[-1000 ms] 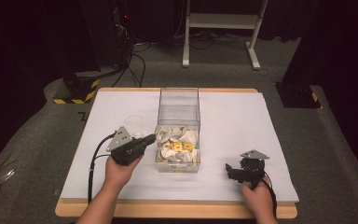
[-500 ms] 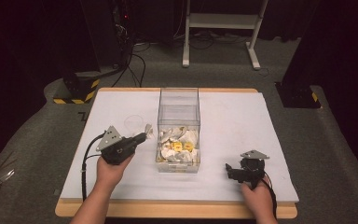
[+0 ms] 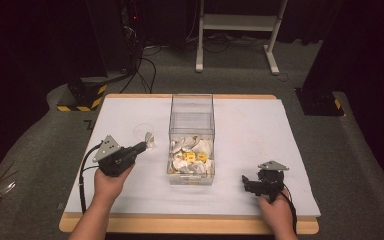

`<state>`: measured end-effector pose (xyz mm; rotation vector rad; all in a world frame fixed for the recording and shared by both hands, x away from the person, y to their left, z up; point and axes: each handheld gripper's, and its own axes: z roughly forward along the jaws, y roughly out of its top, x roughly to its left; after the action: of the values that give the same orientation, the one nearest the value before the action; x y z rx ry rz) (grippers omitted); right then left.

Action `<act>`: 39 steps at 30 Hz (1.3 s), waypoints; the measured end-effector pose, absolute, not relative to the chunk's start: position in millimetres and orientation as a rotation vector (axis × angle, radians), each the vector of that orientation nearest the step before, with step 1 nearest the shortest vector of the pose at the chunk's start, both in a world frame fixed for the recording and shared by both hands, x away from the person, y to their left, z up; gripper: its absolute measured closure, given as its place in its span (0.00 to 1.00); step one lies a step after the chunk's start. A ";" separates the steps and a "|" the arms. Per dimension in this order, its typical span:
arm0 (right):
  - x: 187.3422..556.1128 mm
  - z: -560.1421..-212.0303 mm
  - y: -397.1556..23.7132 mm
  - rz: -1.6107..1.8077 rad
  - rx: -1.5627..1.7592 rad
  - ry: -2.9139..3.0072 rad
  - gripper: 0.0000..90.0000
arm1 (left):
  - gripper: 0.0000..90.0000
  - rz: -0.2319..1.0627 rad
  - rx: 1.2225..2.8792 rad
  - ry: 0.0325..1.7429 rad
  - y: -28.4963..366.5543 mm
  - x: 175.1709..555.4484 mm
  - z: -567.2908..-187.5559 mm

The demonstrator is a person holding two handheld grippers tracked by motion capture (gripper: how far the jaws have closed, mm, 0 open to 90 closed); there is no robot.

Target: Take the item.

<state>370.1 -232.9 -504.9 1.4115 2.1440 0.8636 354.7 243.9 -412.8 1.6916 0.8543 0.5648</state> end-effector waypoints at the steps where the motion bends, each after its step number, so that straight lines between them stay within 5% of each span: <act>1: 370.1 -504.9 -233.0 0.864 1.411 2.144 0.09 | 1.00 0.568 1.694 0.858 245.7 354.7 -412.8; 39: 370.1 -504.9 -233.0 0.864 1.412 2.144 0.09 | 1.00 0.582 1.651 0.970 276.9 381.4 -413.4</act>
<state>370.1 -233.0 -504.9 1.4115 2.1441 0.8635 381.4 276.9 -413.4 1.6507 0.9702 0.5825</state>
